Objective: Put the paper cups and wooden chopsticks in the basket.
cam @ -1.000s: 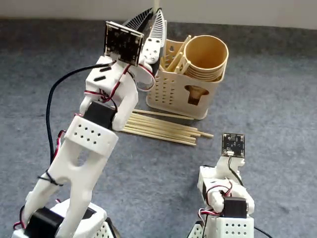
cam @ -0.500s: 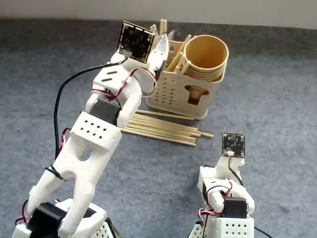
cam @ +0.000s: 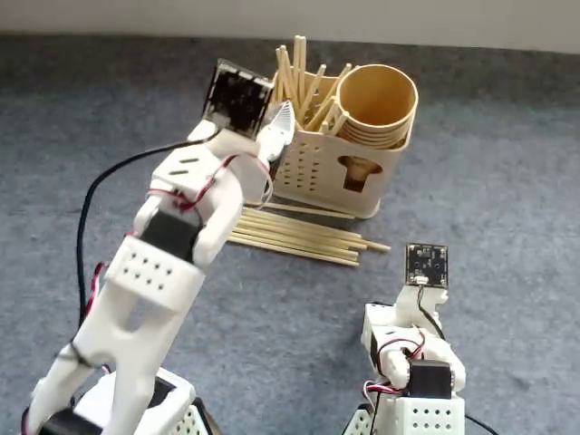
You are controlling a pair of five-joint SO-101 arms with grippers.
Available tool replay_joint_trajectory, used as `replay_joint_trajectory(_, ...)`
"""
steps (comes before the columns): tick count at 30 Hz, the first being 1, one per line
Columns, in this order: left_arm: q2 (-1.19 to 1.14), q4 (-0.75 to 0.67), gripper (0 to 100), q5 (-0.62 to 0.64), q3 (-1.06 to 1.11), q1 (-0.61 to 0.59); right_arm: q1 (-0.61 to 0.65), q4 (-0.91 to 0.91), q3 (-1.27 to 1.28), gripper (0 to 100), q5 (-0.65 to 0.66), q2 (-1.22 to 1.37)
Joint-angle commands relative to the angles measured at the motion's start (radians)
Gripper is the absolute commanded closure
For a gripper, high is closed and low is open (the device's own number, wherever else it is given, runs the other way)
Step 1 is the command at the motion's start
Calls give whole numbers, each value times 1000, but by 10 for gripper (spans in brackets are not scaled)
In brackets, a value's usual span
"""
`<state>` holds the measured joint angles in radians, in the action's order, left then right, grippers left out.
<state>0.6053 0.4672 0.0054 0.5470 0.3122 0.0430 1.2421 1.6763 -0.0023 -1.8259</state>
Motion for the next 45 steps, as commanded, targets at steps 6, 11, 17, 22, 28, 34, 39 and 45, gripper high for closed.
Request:
replay_joint_trajectory(6, 483, 5, 909, 3, 314, -133, -12, 8, 140, 994, 0, -15)
replay_joint_trajectory(11, 653, 9, 909, 3, 433, -202, -12, 8, 140, 994, 0, -15)
replay_joint_trajectory(17, 817, 9, 909, 2, 613, -257, -12, 8, 140, 994, 0, -15)
replay_joint_trajectory(22, 980, 9, 909, 2, 745, -309, -12, 8, 140, 994, 0, -15)
replay_joint_trajectory(28, 1207, 9, 906, 2, 920, -364, -12, 8, 140, 994, 0, -15)
replay_joint_trajectory(34, 1214, 5, 905, -121, 1038, -412, -12, 8, 140, 994, 0, -15)
replay_joint_trajectory(39, 1214, 5, 905, -135, 1121, -461, -12, 8, 140, 994, 0, -15)
replay_joint_trajectory(45, 1214, 123, 905, -135, 1148, -467, -12, 8, 140, 994, 0, -15)
